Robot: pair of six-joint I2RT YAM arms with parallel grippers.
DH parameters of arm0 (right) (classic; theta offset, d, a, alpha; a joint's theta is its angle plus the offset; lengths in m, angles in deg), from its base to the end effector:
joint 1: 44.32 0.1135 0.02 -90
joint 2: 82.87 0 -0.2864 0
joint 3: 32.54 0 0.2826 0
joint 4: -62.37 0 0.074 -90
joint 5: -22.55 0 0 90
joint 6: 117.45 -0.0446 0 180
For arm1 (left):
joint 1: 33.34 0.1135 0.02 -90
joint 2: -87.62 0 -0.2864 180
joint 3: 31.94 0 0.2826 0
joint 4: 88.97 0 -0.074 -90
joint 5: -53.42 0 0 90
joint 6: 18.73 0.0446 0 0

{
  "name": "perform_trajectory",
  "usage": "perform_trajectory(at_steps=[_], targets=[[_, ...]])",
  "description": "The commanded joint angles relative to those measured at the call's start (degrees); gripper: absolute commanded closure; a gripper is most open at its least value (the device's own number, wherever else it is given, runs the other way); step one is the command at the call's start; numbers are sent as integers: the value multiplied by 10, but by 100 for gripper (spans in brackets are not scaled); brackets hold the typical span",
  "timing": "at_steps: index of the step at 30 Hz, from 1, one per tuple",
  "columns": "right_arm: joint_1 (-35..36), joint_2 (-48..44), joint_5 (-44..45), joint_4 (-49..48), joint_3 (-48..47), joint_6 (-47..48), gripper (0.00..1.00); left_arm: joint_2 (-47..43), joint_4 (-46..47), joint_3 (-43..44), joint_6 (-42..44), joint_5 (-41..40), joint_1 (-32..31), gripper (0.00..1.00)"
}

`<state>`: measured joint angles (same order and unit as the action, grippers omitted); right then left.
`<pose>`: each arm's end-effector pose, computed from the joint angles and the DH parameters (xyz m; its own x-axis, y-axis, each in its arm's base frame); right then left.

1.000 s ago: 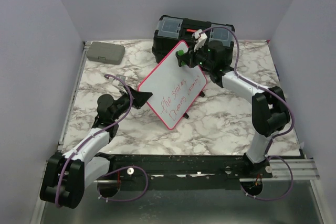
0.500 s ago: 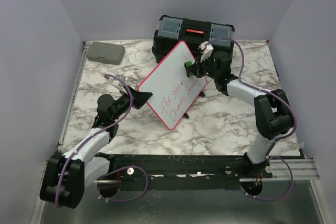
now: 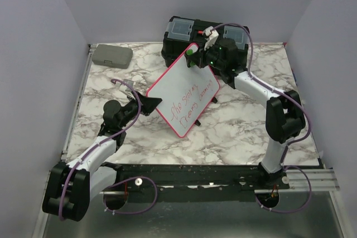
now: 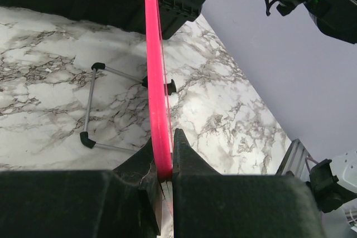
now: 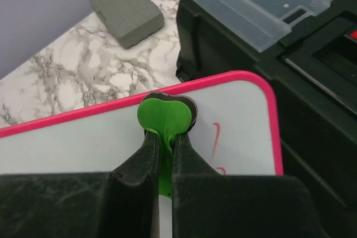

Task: Erase the whiteboard
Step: Erase the whiteboard at the whiteboard stand.

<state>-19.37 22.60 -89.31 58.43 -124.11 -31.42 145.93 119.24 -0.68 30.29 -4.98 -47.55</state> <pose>0.4322 0.2194 0.3017 -0.2066 -0.0252 -0.9781 -0.7114 0.6902 0.1324 0.2203 -0.0799 0.2309 -0.4553 -0.4609 -0.7617 0.5541 0.5230 -0.6477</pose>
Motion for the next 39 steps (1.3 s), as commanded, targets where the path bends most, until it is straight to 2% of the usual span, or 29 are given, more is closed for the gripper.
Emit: perform_trajectory(at_steps=[1, 7, 10, 15, 19, 23, 30, 34, 39], targets=[[-30, 41, 17, 39, -18, -17, 99, -6, -17, -7, 63, 119, -24, 100], [-47, 24, 11, 36, 60, 13, 99, -1, -13, -8, 64, 121, -24, 100], [-46, 7, -23, 23, 106, 21, 99, -1, -11, -8, 64, 121, -24, 100], [-10, -39, -56, -3, 169, 34, 99, 3, -11, -7, 65, 120, -24, 100], [18, -54, -56, -10, 154, 25, 99, 5, -8, -7, 63, 120, -23, 100], [17, -23, -17, 0, 77, -3, 99, 1, -12, -8, 63, 119, -24, 100], [-34, 49, 11, 41, -35, -16, 99, -15, -28, -8, 70, 119, -24, 100], [-60, 59, 16, 53, -15, 2, 99, -17, -29, -8, 73, 120, -24, 100], [-59, 22, -25, 30, 84, 17, 99, -8, -20, -7, 71, 122, -24, 100]])
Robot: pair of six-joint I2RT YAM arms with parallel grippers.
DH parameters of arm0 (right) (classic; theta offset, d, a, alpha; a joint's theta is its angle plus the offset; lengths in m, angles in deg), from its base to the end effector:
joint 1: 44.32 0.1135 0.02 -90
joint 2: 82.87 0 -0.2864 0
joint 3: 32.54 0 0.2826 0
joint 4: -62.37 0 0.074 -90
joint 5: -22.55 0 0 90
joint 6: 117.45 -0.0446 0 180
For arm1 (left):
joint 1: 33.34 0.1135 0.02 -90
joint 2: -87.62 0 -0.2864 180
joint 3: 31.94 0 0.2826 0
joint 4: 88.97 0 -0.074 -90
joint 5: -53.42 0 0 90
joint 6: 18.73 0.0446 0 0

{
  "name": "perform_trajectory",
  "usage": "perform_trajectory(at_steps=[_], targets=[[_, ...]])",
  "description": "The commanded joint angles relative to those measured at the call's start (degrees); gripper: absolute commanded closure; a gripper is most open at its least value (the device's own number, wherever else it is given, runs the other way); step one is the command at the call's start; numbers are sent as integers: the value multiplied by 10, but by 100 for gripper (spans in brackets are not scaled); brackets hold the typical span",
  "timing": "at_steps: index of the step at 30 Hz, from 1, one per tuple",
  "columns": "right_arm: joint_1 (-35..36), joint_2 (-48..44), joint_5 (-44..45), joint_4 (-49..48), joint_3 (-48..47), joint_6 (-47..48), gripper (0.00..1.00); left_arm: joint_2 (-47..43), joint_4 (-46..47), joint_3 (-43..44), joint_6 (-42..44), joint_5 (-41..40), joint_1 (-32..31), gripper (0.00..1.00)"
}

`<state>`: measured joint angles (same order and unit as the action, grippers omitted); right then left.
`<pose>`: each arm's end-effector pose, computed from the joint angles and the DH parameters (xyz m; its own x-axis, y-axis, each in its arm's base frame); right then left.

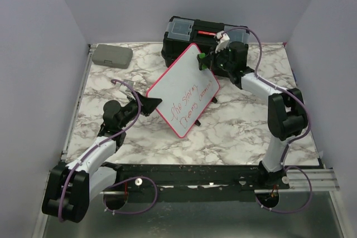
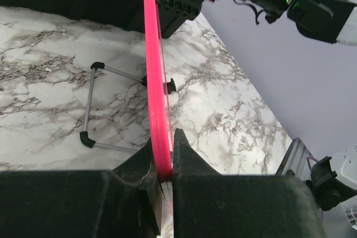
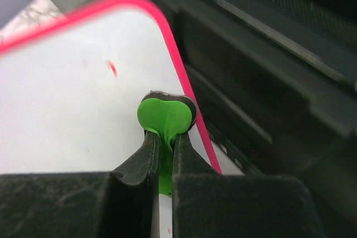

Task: Erase the whiteboard
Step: Erase the whiteboard at the whiteboard stand.

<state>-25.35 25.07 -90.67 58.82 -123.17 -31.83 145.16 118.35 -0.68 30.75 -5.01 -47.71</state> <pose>0.4574 0.1758 0.2745 -0.2748 -0.0202 -0.9613 -0.6418 0.7483 0.1677 0.2186 -0.0801 0.2321 -0.4535 -0.4553 -0.7662 0.5576 0.5257 -0.6424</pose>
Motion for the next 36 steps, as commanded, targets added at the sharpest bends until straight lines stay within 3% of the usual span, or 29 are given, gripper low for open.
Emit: perform_trajectory(at_steps=[1, 8, 20, 28, 36], targets=[[3, -12, -21, 21, 94, 18, 99, 2, -8, -7, 65, 122, -22, 100], [66, -65, -29, 0, 127, 25, 99, 8, -5, -2, 61, 123, -22, 100], [37, 30, 38, 42, -67, -17, 99, -4, -24, 0, 68, 121, -23, 100], [-2, 28, 60, 59, 0, 20, 99, 3, -17, 2, 68, 124, -23, 100], [27, -29, -40, 33, 102, 39, 99, 5, -15, 0, 68, 123, -23, 100]])
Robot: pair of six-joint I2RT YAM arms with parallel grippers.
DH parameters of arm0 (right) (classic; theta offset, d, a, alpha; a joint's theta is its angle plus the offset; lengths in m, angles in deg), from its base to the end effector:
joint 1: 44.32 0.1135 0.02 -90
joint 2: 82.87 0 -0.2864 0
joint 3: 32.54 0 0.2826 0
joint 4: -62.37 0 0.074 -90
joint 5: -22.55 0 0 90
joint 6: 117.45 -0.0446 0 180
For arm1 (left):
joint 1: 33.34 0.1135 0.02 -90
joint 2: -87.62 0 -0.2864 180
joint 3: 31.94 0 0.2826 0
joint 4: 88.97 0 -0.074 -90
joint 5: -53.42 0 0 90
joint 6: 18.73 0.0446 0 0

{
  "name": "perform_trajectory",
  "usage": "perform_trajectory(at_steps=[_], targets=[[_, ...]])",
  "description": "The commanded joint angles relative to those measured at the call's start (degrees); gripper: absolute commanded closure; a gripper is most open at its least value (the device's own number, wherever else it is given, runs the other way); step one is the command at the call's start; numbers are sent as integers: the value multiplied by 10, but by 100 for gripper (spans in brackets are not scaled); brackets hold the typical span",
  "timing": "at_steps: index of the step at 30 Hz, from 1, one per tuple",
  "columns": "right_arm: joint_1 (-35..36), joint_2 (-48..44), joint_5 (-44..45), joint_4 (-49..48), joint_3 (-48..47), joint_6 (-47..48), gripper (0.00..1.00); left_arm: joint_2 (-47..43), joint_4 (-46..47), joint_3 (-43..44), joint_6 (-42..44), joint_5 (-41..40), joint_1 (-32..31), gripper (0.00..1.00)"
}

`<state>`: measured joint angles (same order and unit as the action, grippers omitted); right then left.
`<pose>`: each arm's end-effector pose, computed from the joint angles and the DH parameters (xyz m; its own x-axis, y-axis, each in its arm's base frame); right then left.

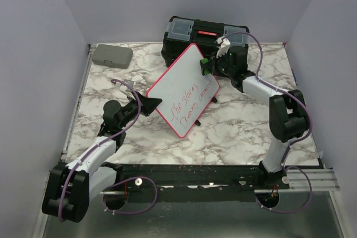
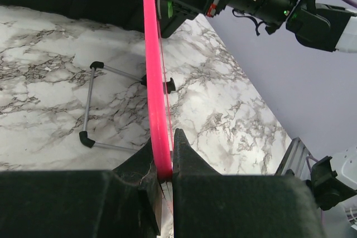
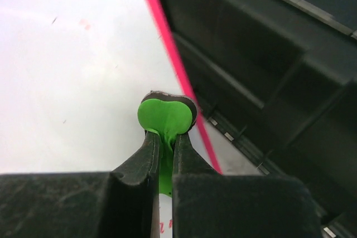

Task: Erase the whiteboard
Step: Erase the whiteboard at the whiteboard stand.

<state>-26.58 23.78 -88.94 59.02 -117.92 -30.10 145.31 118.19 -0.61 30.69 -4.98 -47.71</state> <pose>0.4477 0.1604 0.2498 -0.3212 -0.0576 -0.9453 -0.6013 0.7835 0.1566 0.2190 -0.0802 0.2316 -0.4574 -0.4548 -0.7642 0.5548 0.5256 -0.6449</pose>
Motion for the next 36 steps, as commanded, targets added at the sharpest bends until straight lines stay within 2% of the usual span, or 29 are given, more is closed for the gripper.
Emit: perform_trajectory(at_steps=[1, 4, 8, 17, 27, 30, 36], targets=[[51, -25, -59, 25, 56, 21, 99, 4, -14, -1, 69, 123, -23, 100], [83, -44, -57, 18, 48, 21, 99, 4, -16, 0, 70, 123, -23, 100], [89, -35, -28, 16, -6, -3, 99, -1, -19, -1, 68, 121, -23, 100], [52, 25, 66, 46, -100, 2, 99, -16, -32, -6, 72, 118, -23, 100], [25, 24, 86, 44, -43, 21, 99, -11, -23, -6, 70, 121, -23, 100], [25, 28, 71, 47, -37, 21, 99, -13, -22, -6, 69, 120, -23, 100], [40, -11, -47, 11, 19, 1, 99, -14, -27, -3, 71, 119, -23, 100]])
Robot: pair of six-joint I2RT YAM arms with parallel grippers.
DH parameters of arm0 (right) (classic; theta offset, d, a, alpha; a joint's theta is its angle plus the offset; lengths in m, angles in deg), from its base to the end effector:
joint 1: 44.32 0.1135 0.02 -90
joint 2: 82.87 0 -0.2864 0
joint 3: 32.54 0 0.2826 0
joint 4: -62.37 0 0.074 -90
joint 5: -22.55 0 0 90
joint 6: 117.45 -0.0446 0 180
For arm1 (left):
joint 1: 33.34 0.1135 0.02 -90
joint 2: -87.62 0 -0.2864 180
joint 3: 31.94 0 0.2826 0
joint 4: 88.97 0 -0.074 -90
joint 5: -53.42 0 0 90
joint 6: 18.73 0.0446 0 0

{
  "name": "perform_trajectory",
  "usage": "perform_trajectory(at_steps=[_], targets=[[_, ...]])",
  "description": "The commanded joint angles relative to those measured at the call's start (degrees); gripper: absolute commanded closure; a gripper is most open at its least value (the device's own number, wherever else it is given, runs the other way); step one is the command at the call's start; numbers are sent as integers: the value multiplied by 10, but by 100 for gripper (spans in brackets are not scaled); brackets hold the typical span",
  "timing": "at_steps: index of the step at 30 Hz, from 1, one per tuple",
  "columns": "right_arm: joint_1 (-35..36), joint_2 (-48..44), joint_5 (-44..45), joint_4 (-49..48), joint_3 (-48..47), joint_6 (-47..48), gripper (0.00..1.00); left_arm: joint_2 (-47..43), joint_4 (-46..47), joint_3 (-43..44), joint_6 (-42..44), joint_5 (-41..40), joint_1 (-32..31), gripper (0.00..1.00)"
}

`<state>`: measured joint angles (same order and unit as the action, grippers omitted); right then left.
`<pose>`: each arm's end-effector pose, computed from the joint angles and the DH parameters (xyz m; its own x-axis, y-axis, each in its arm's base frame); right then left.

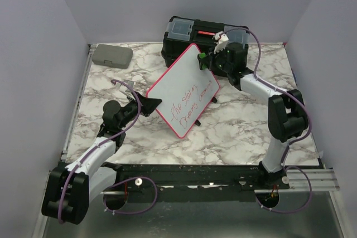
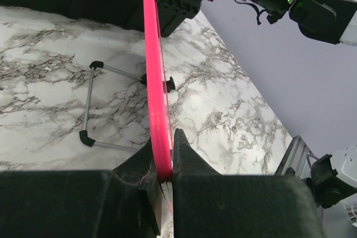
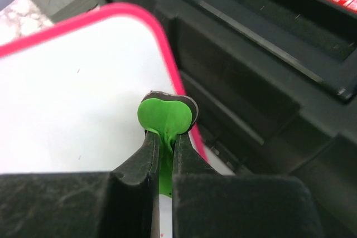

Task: Erase the whiteboard
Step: Erase the whiteboard at the whiteboard stand.

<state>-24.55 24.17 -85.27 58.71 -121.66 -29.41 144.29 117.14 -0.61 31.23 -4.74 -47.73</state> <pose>0.4524 0.1771 0.2717 -0.2522 -0.0561 -0.9660 -0.5929 0.7980 0.1085 0.2169 -0.0799 0.2333 -0.4546 -0.4476 -0.7701 0.5612 0.5275 -0.6378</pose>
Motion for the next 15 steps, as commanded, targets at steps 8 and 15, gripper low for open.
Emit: perform_trajectory(at_steps=[8, 15], targets=[[121, -94, -104, 10, 86, 7, 99, 2, -14, 3, 61, 117, -23, 100], [222, -131, -71, 3, 131, 14, 99, 2, -14, 3, 60, 115, -24, 100]])
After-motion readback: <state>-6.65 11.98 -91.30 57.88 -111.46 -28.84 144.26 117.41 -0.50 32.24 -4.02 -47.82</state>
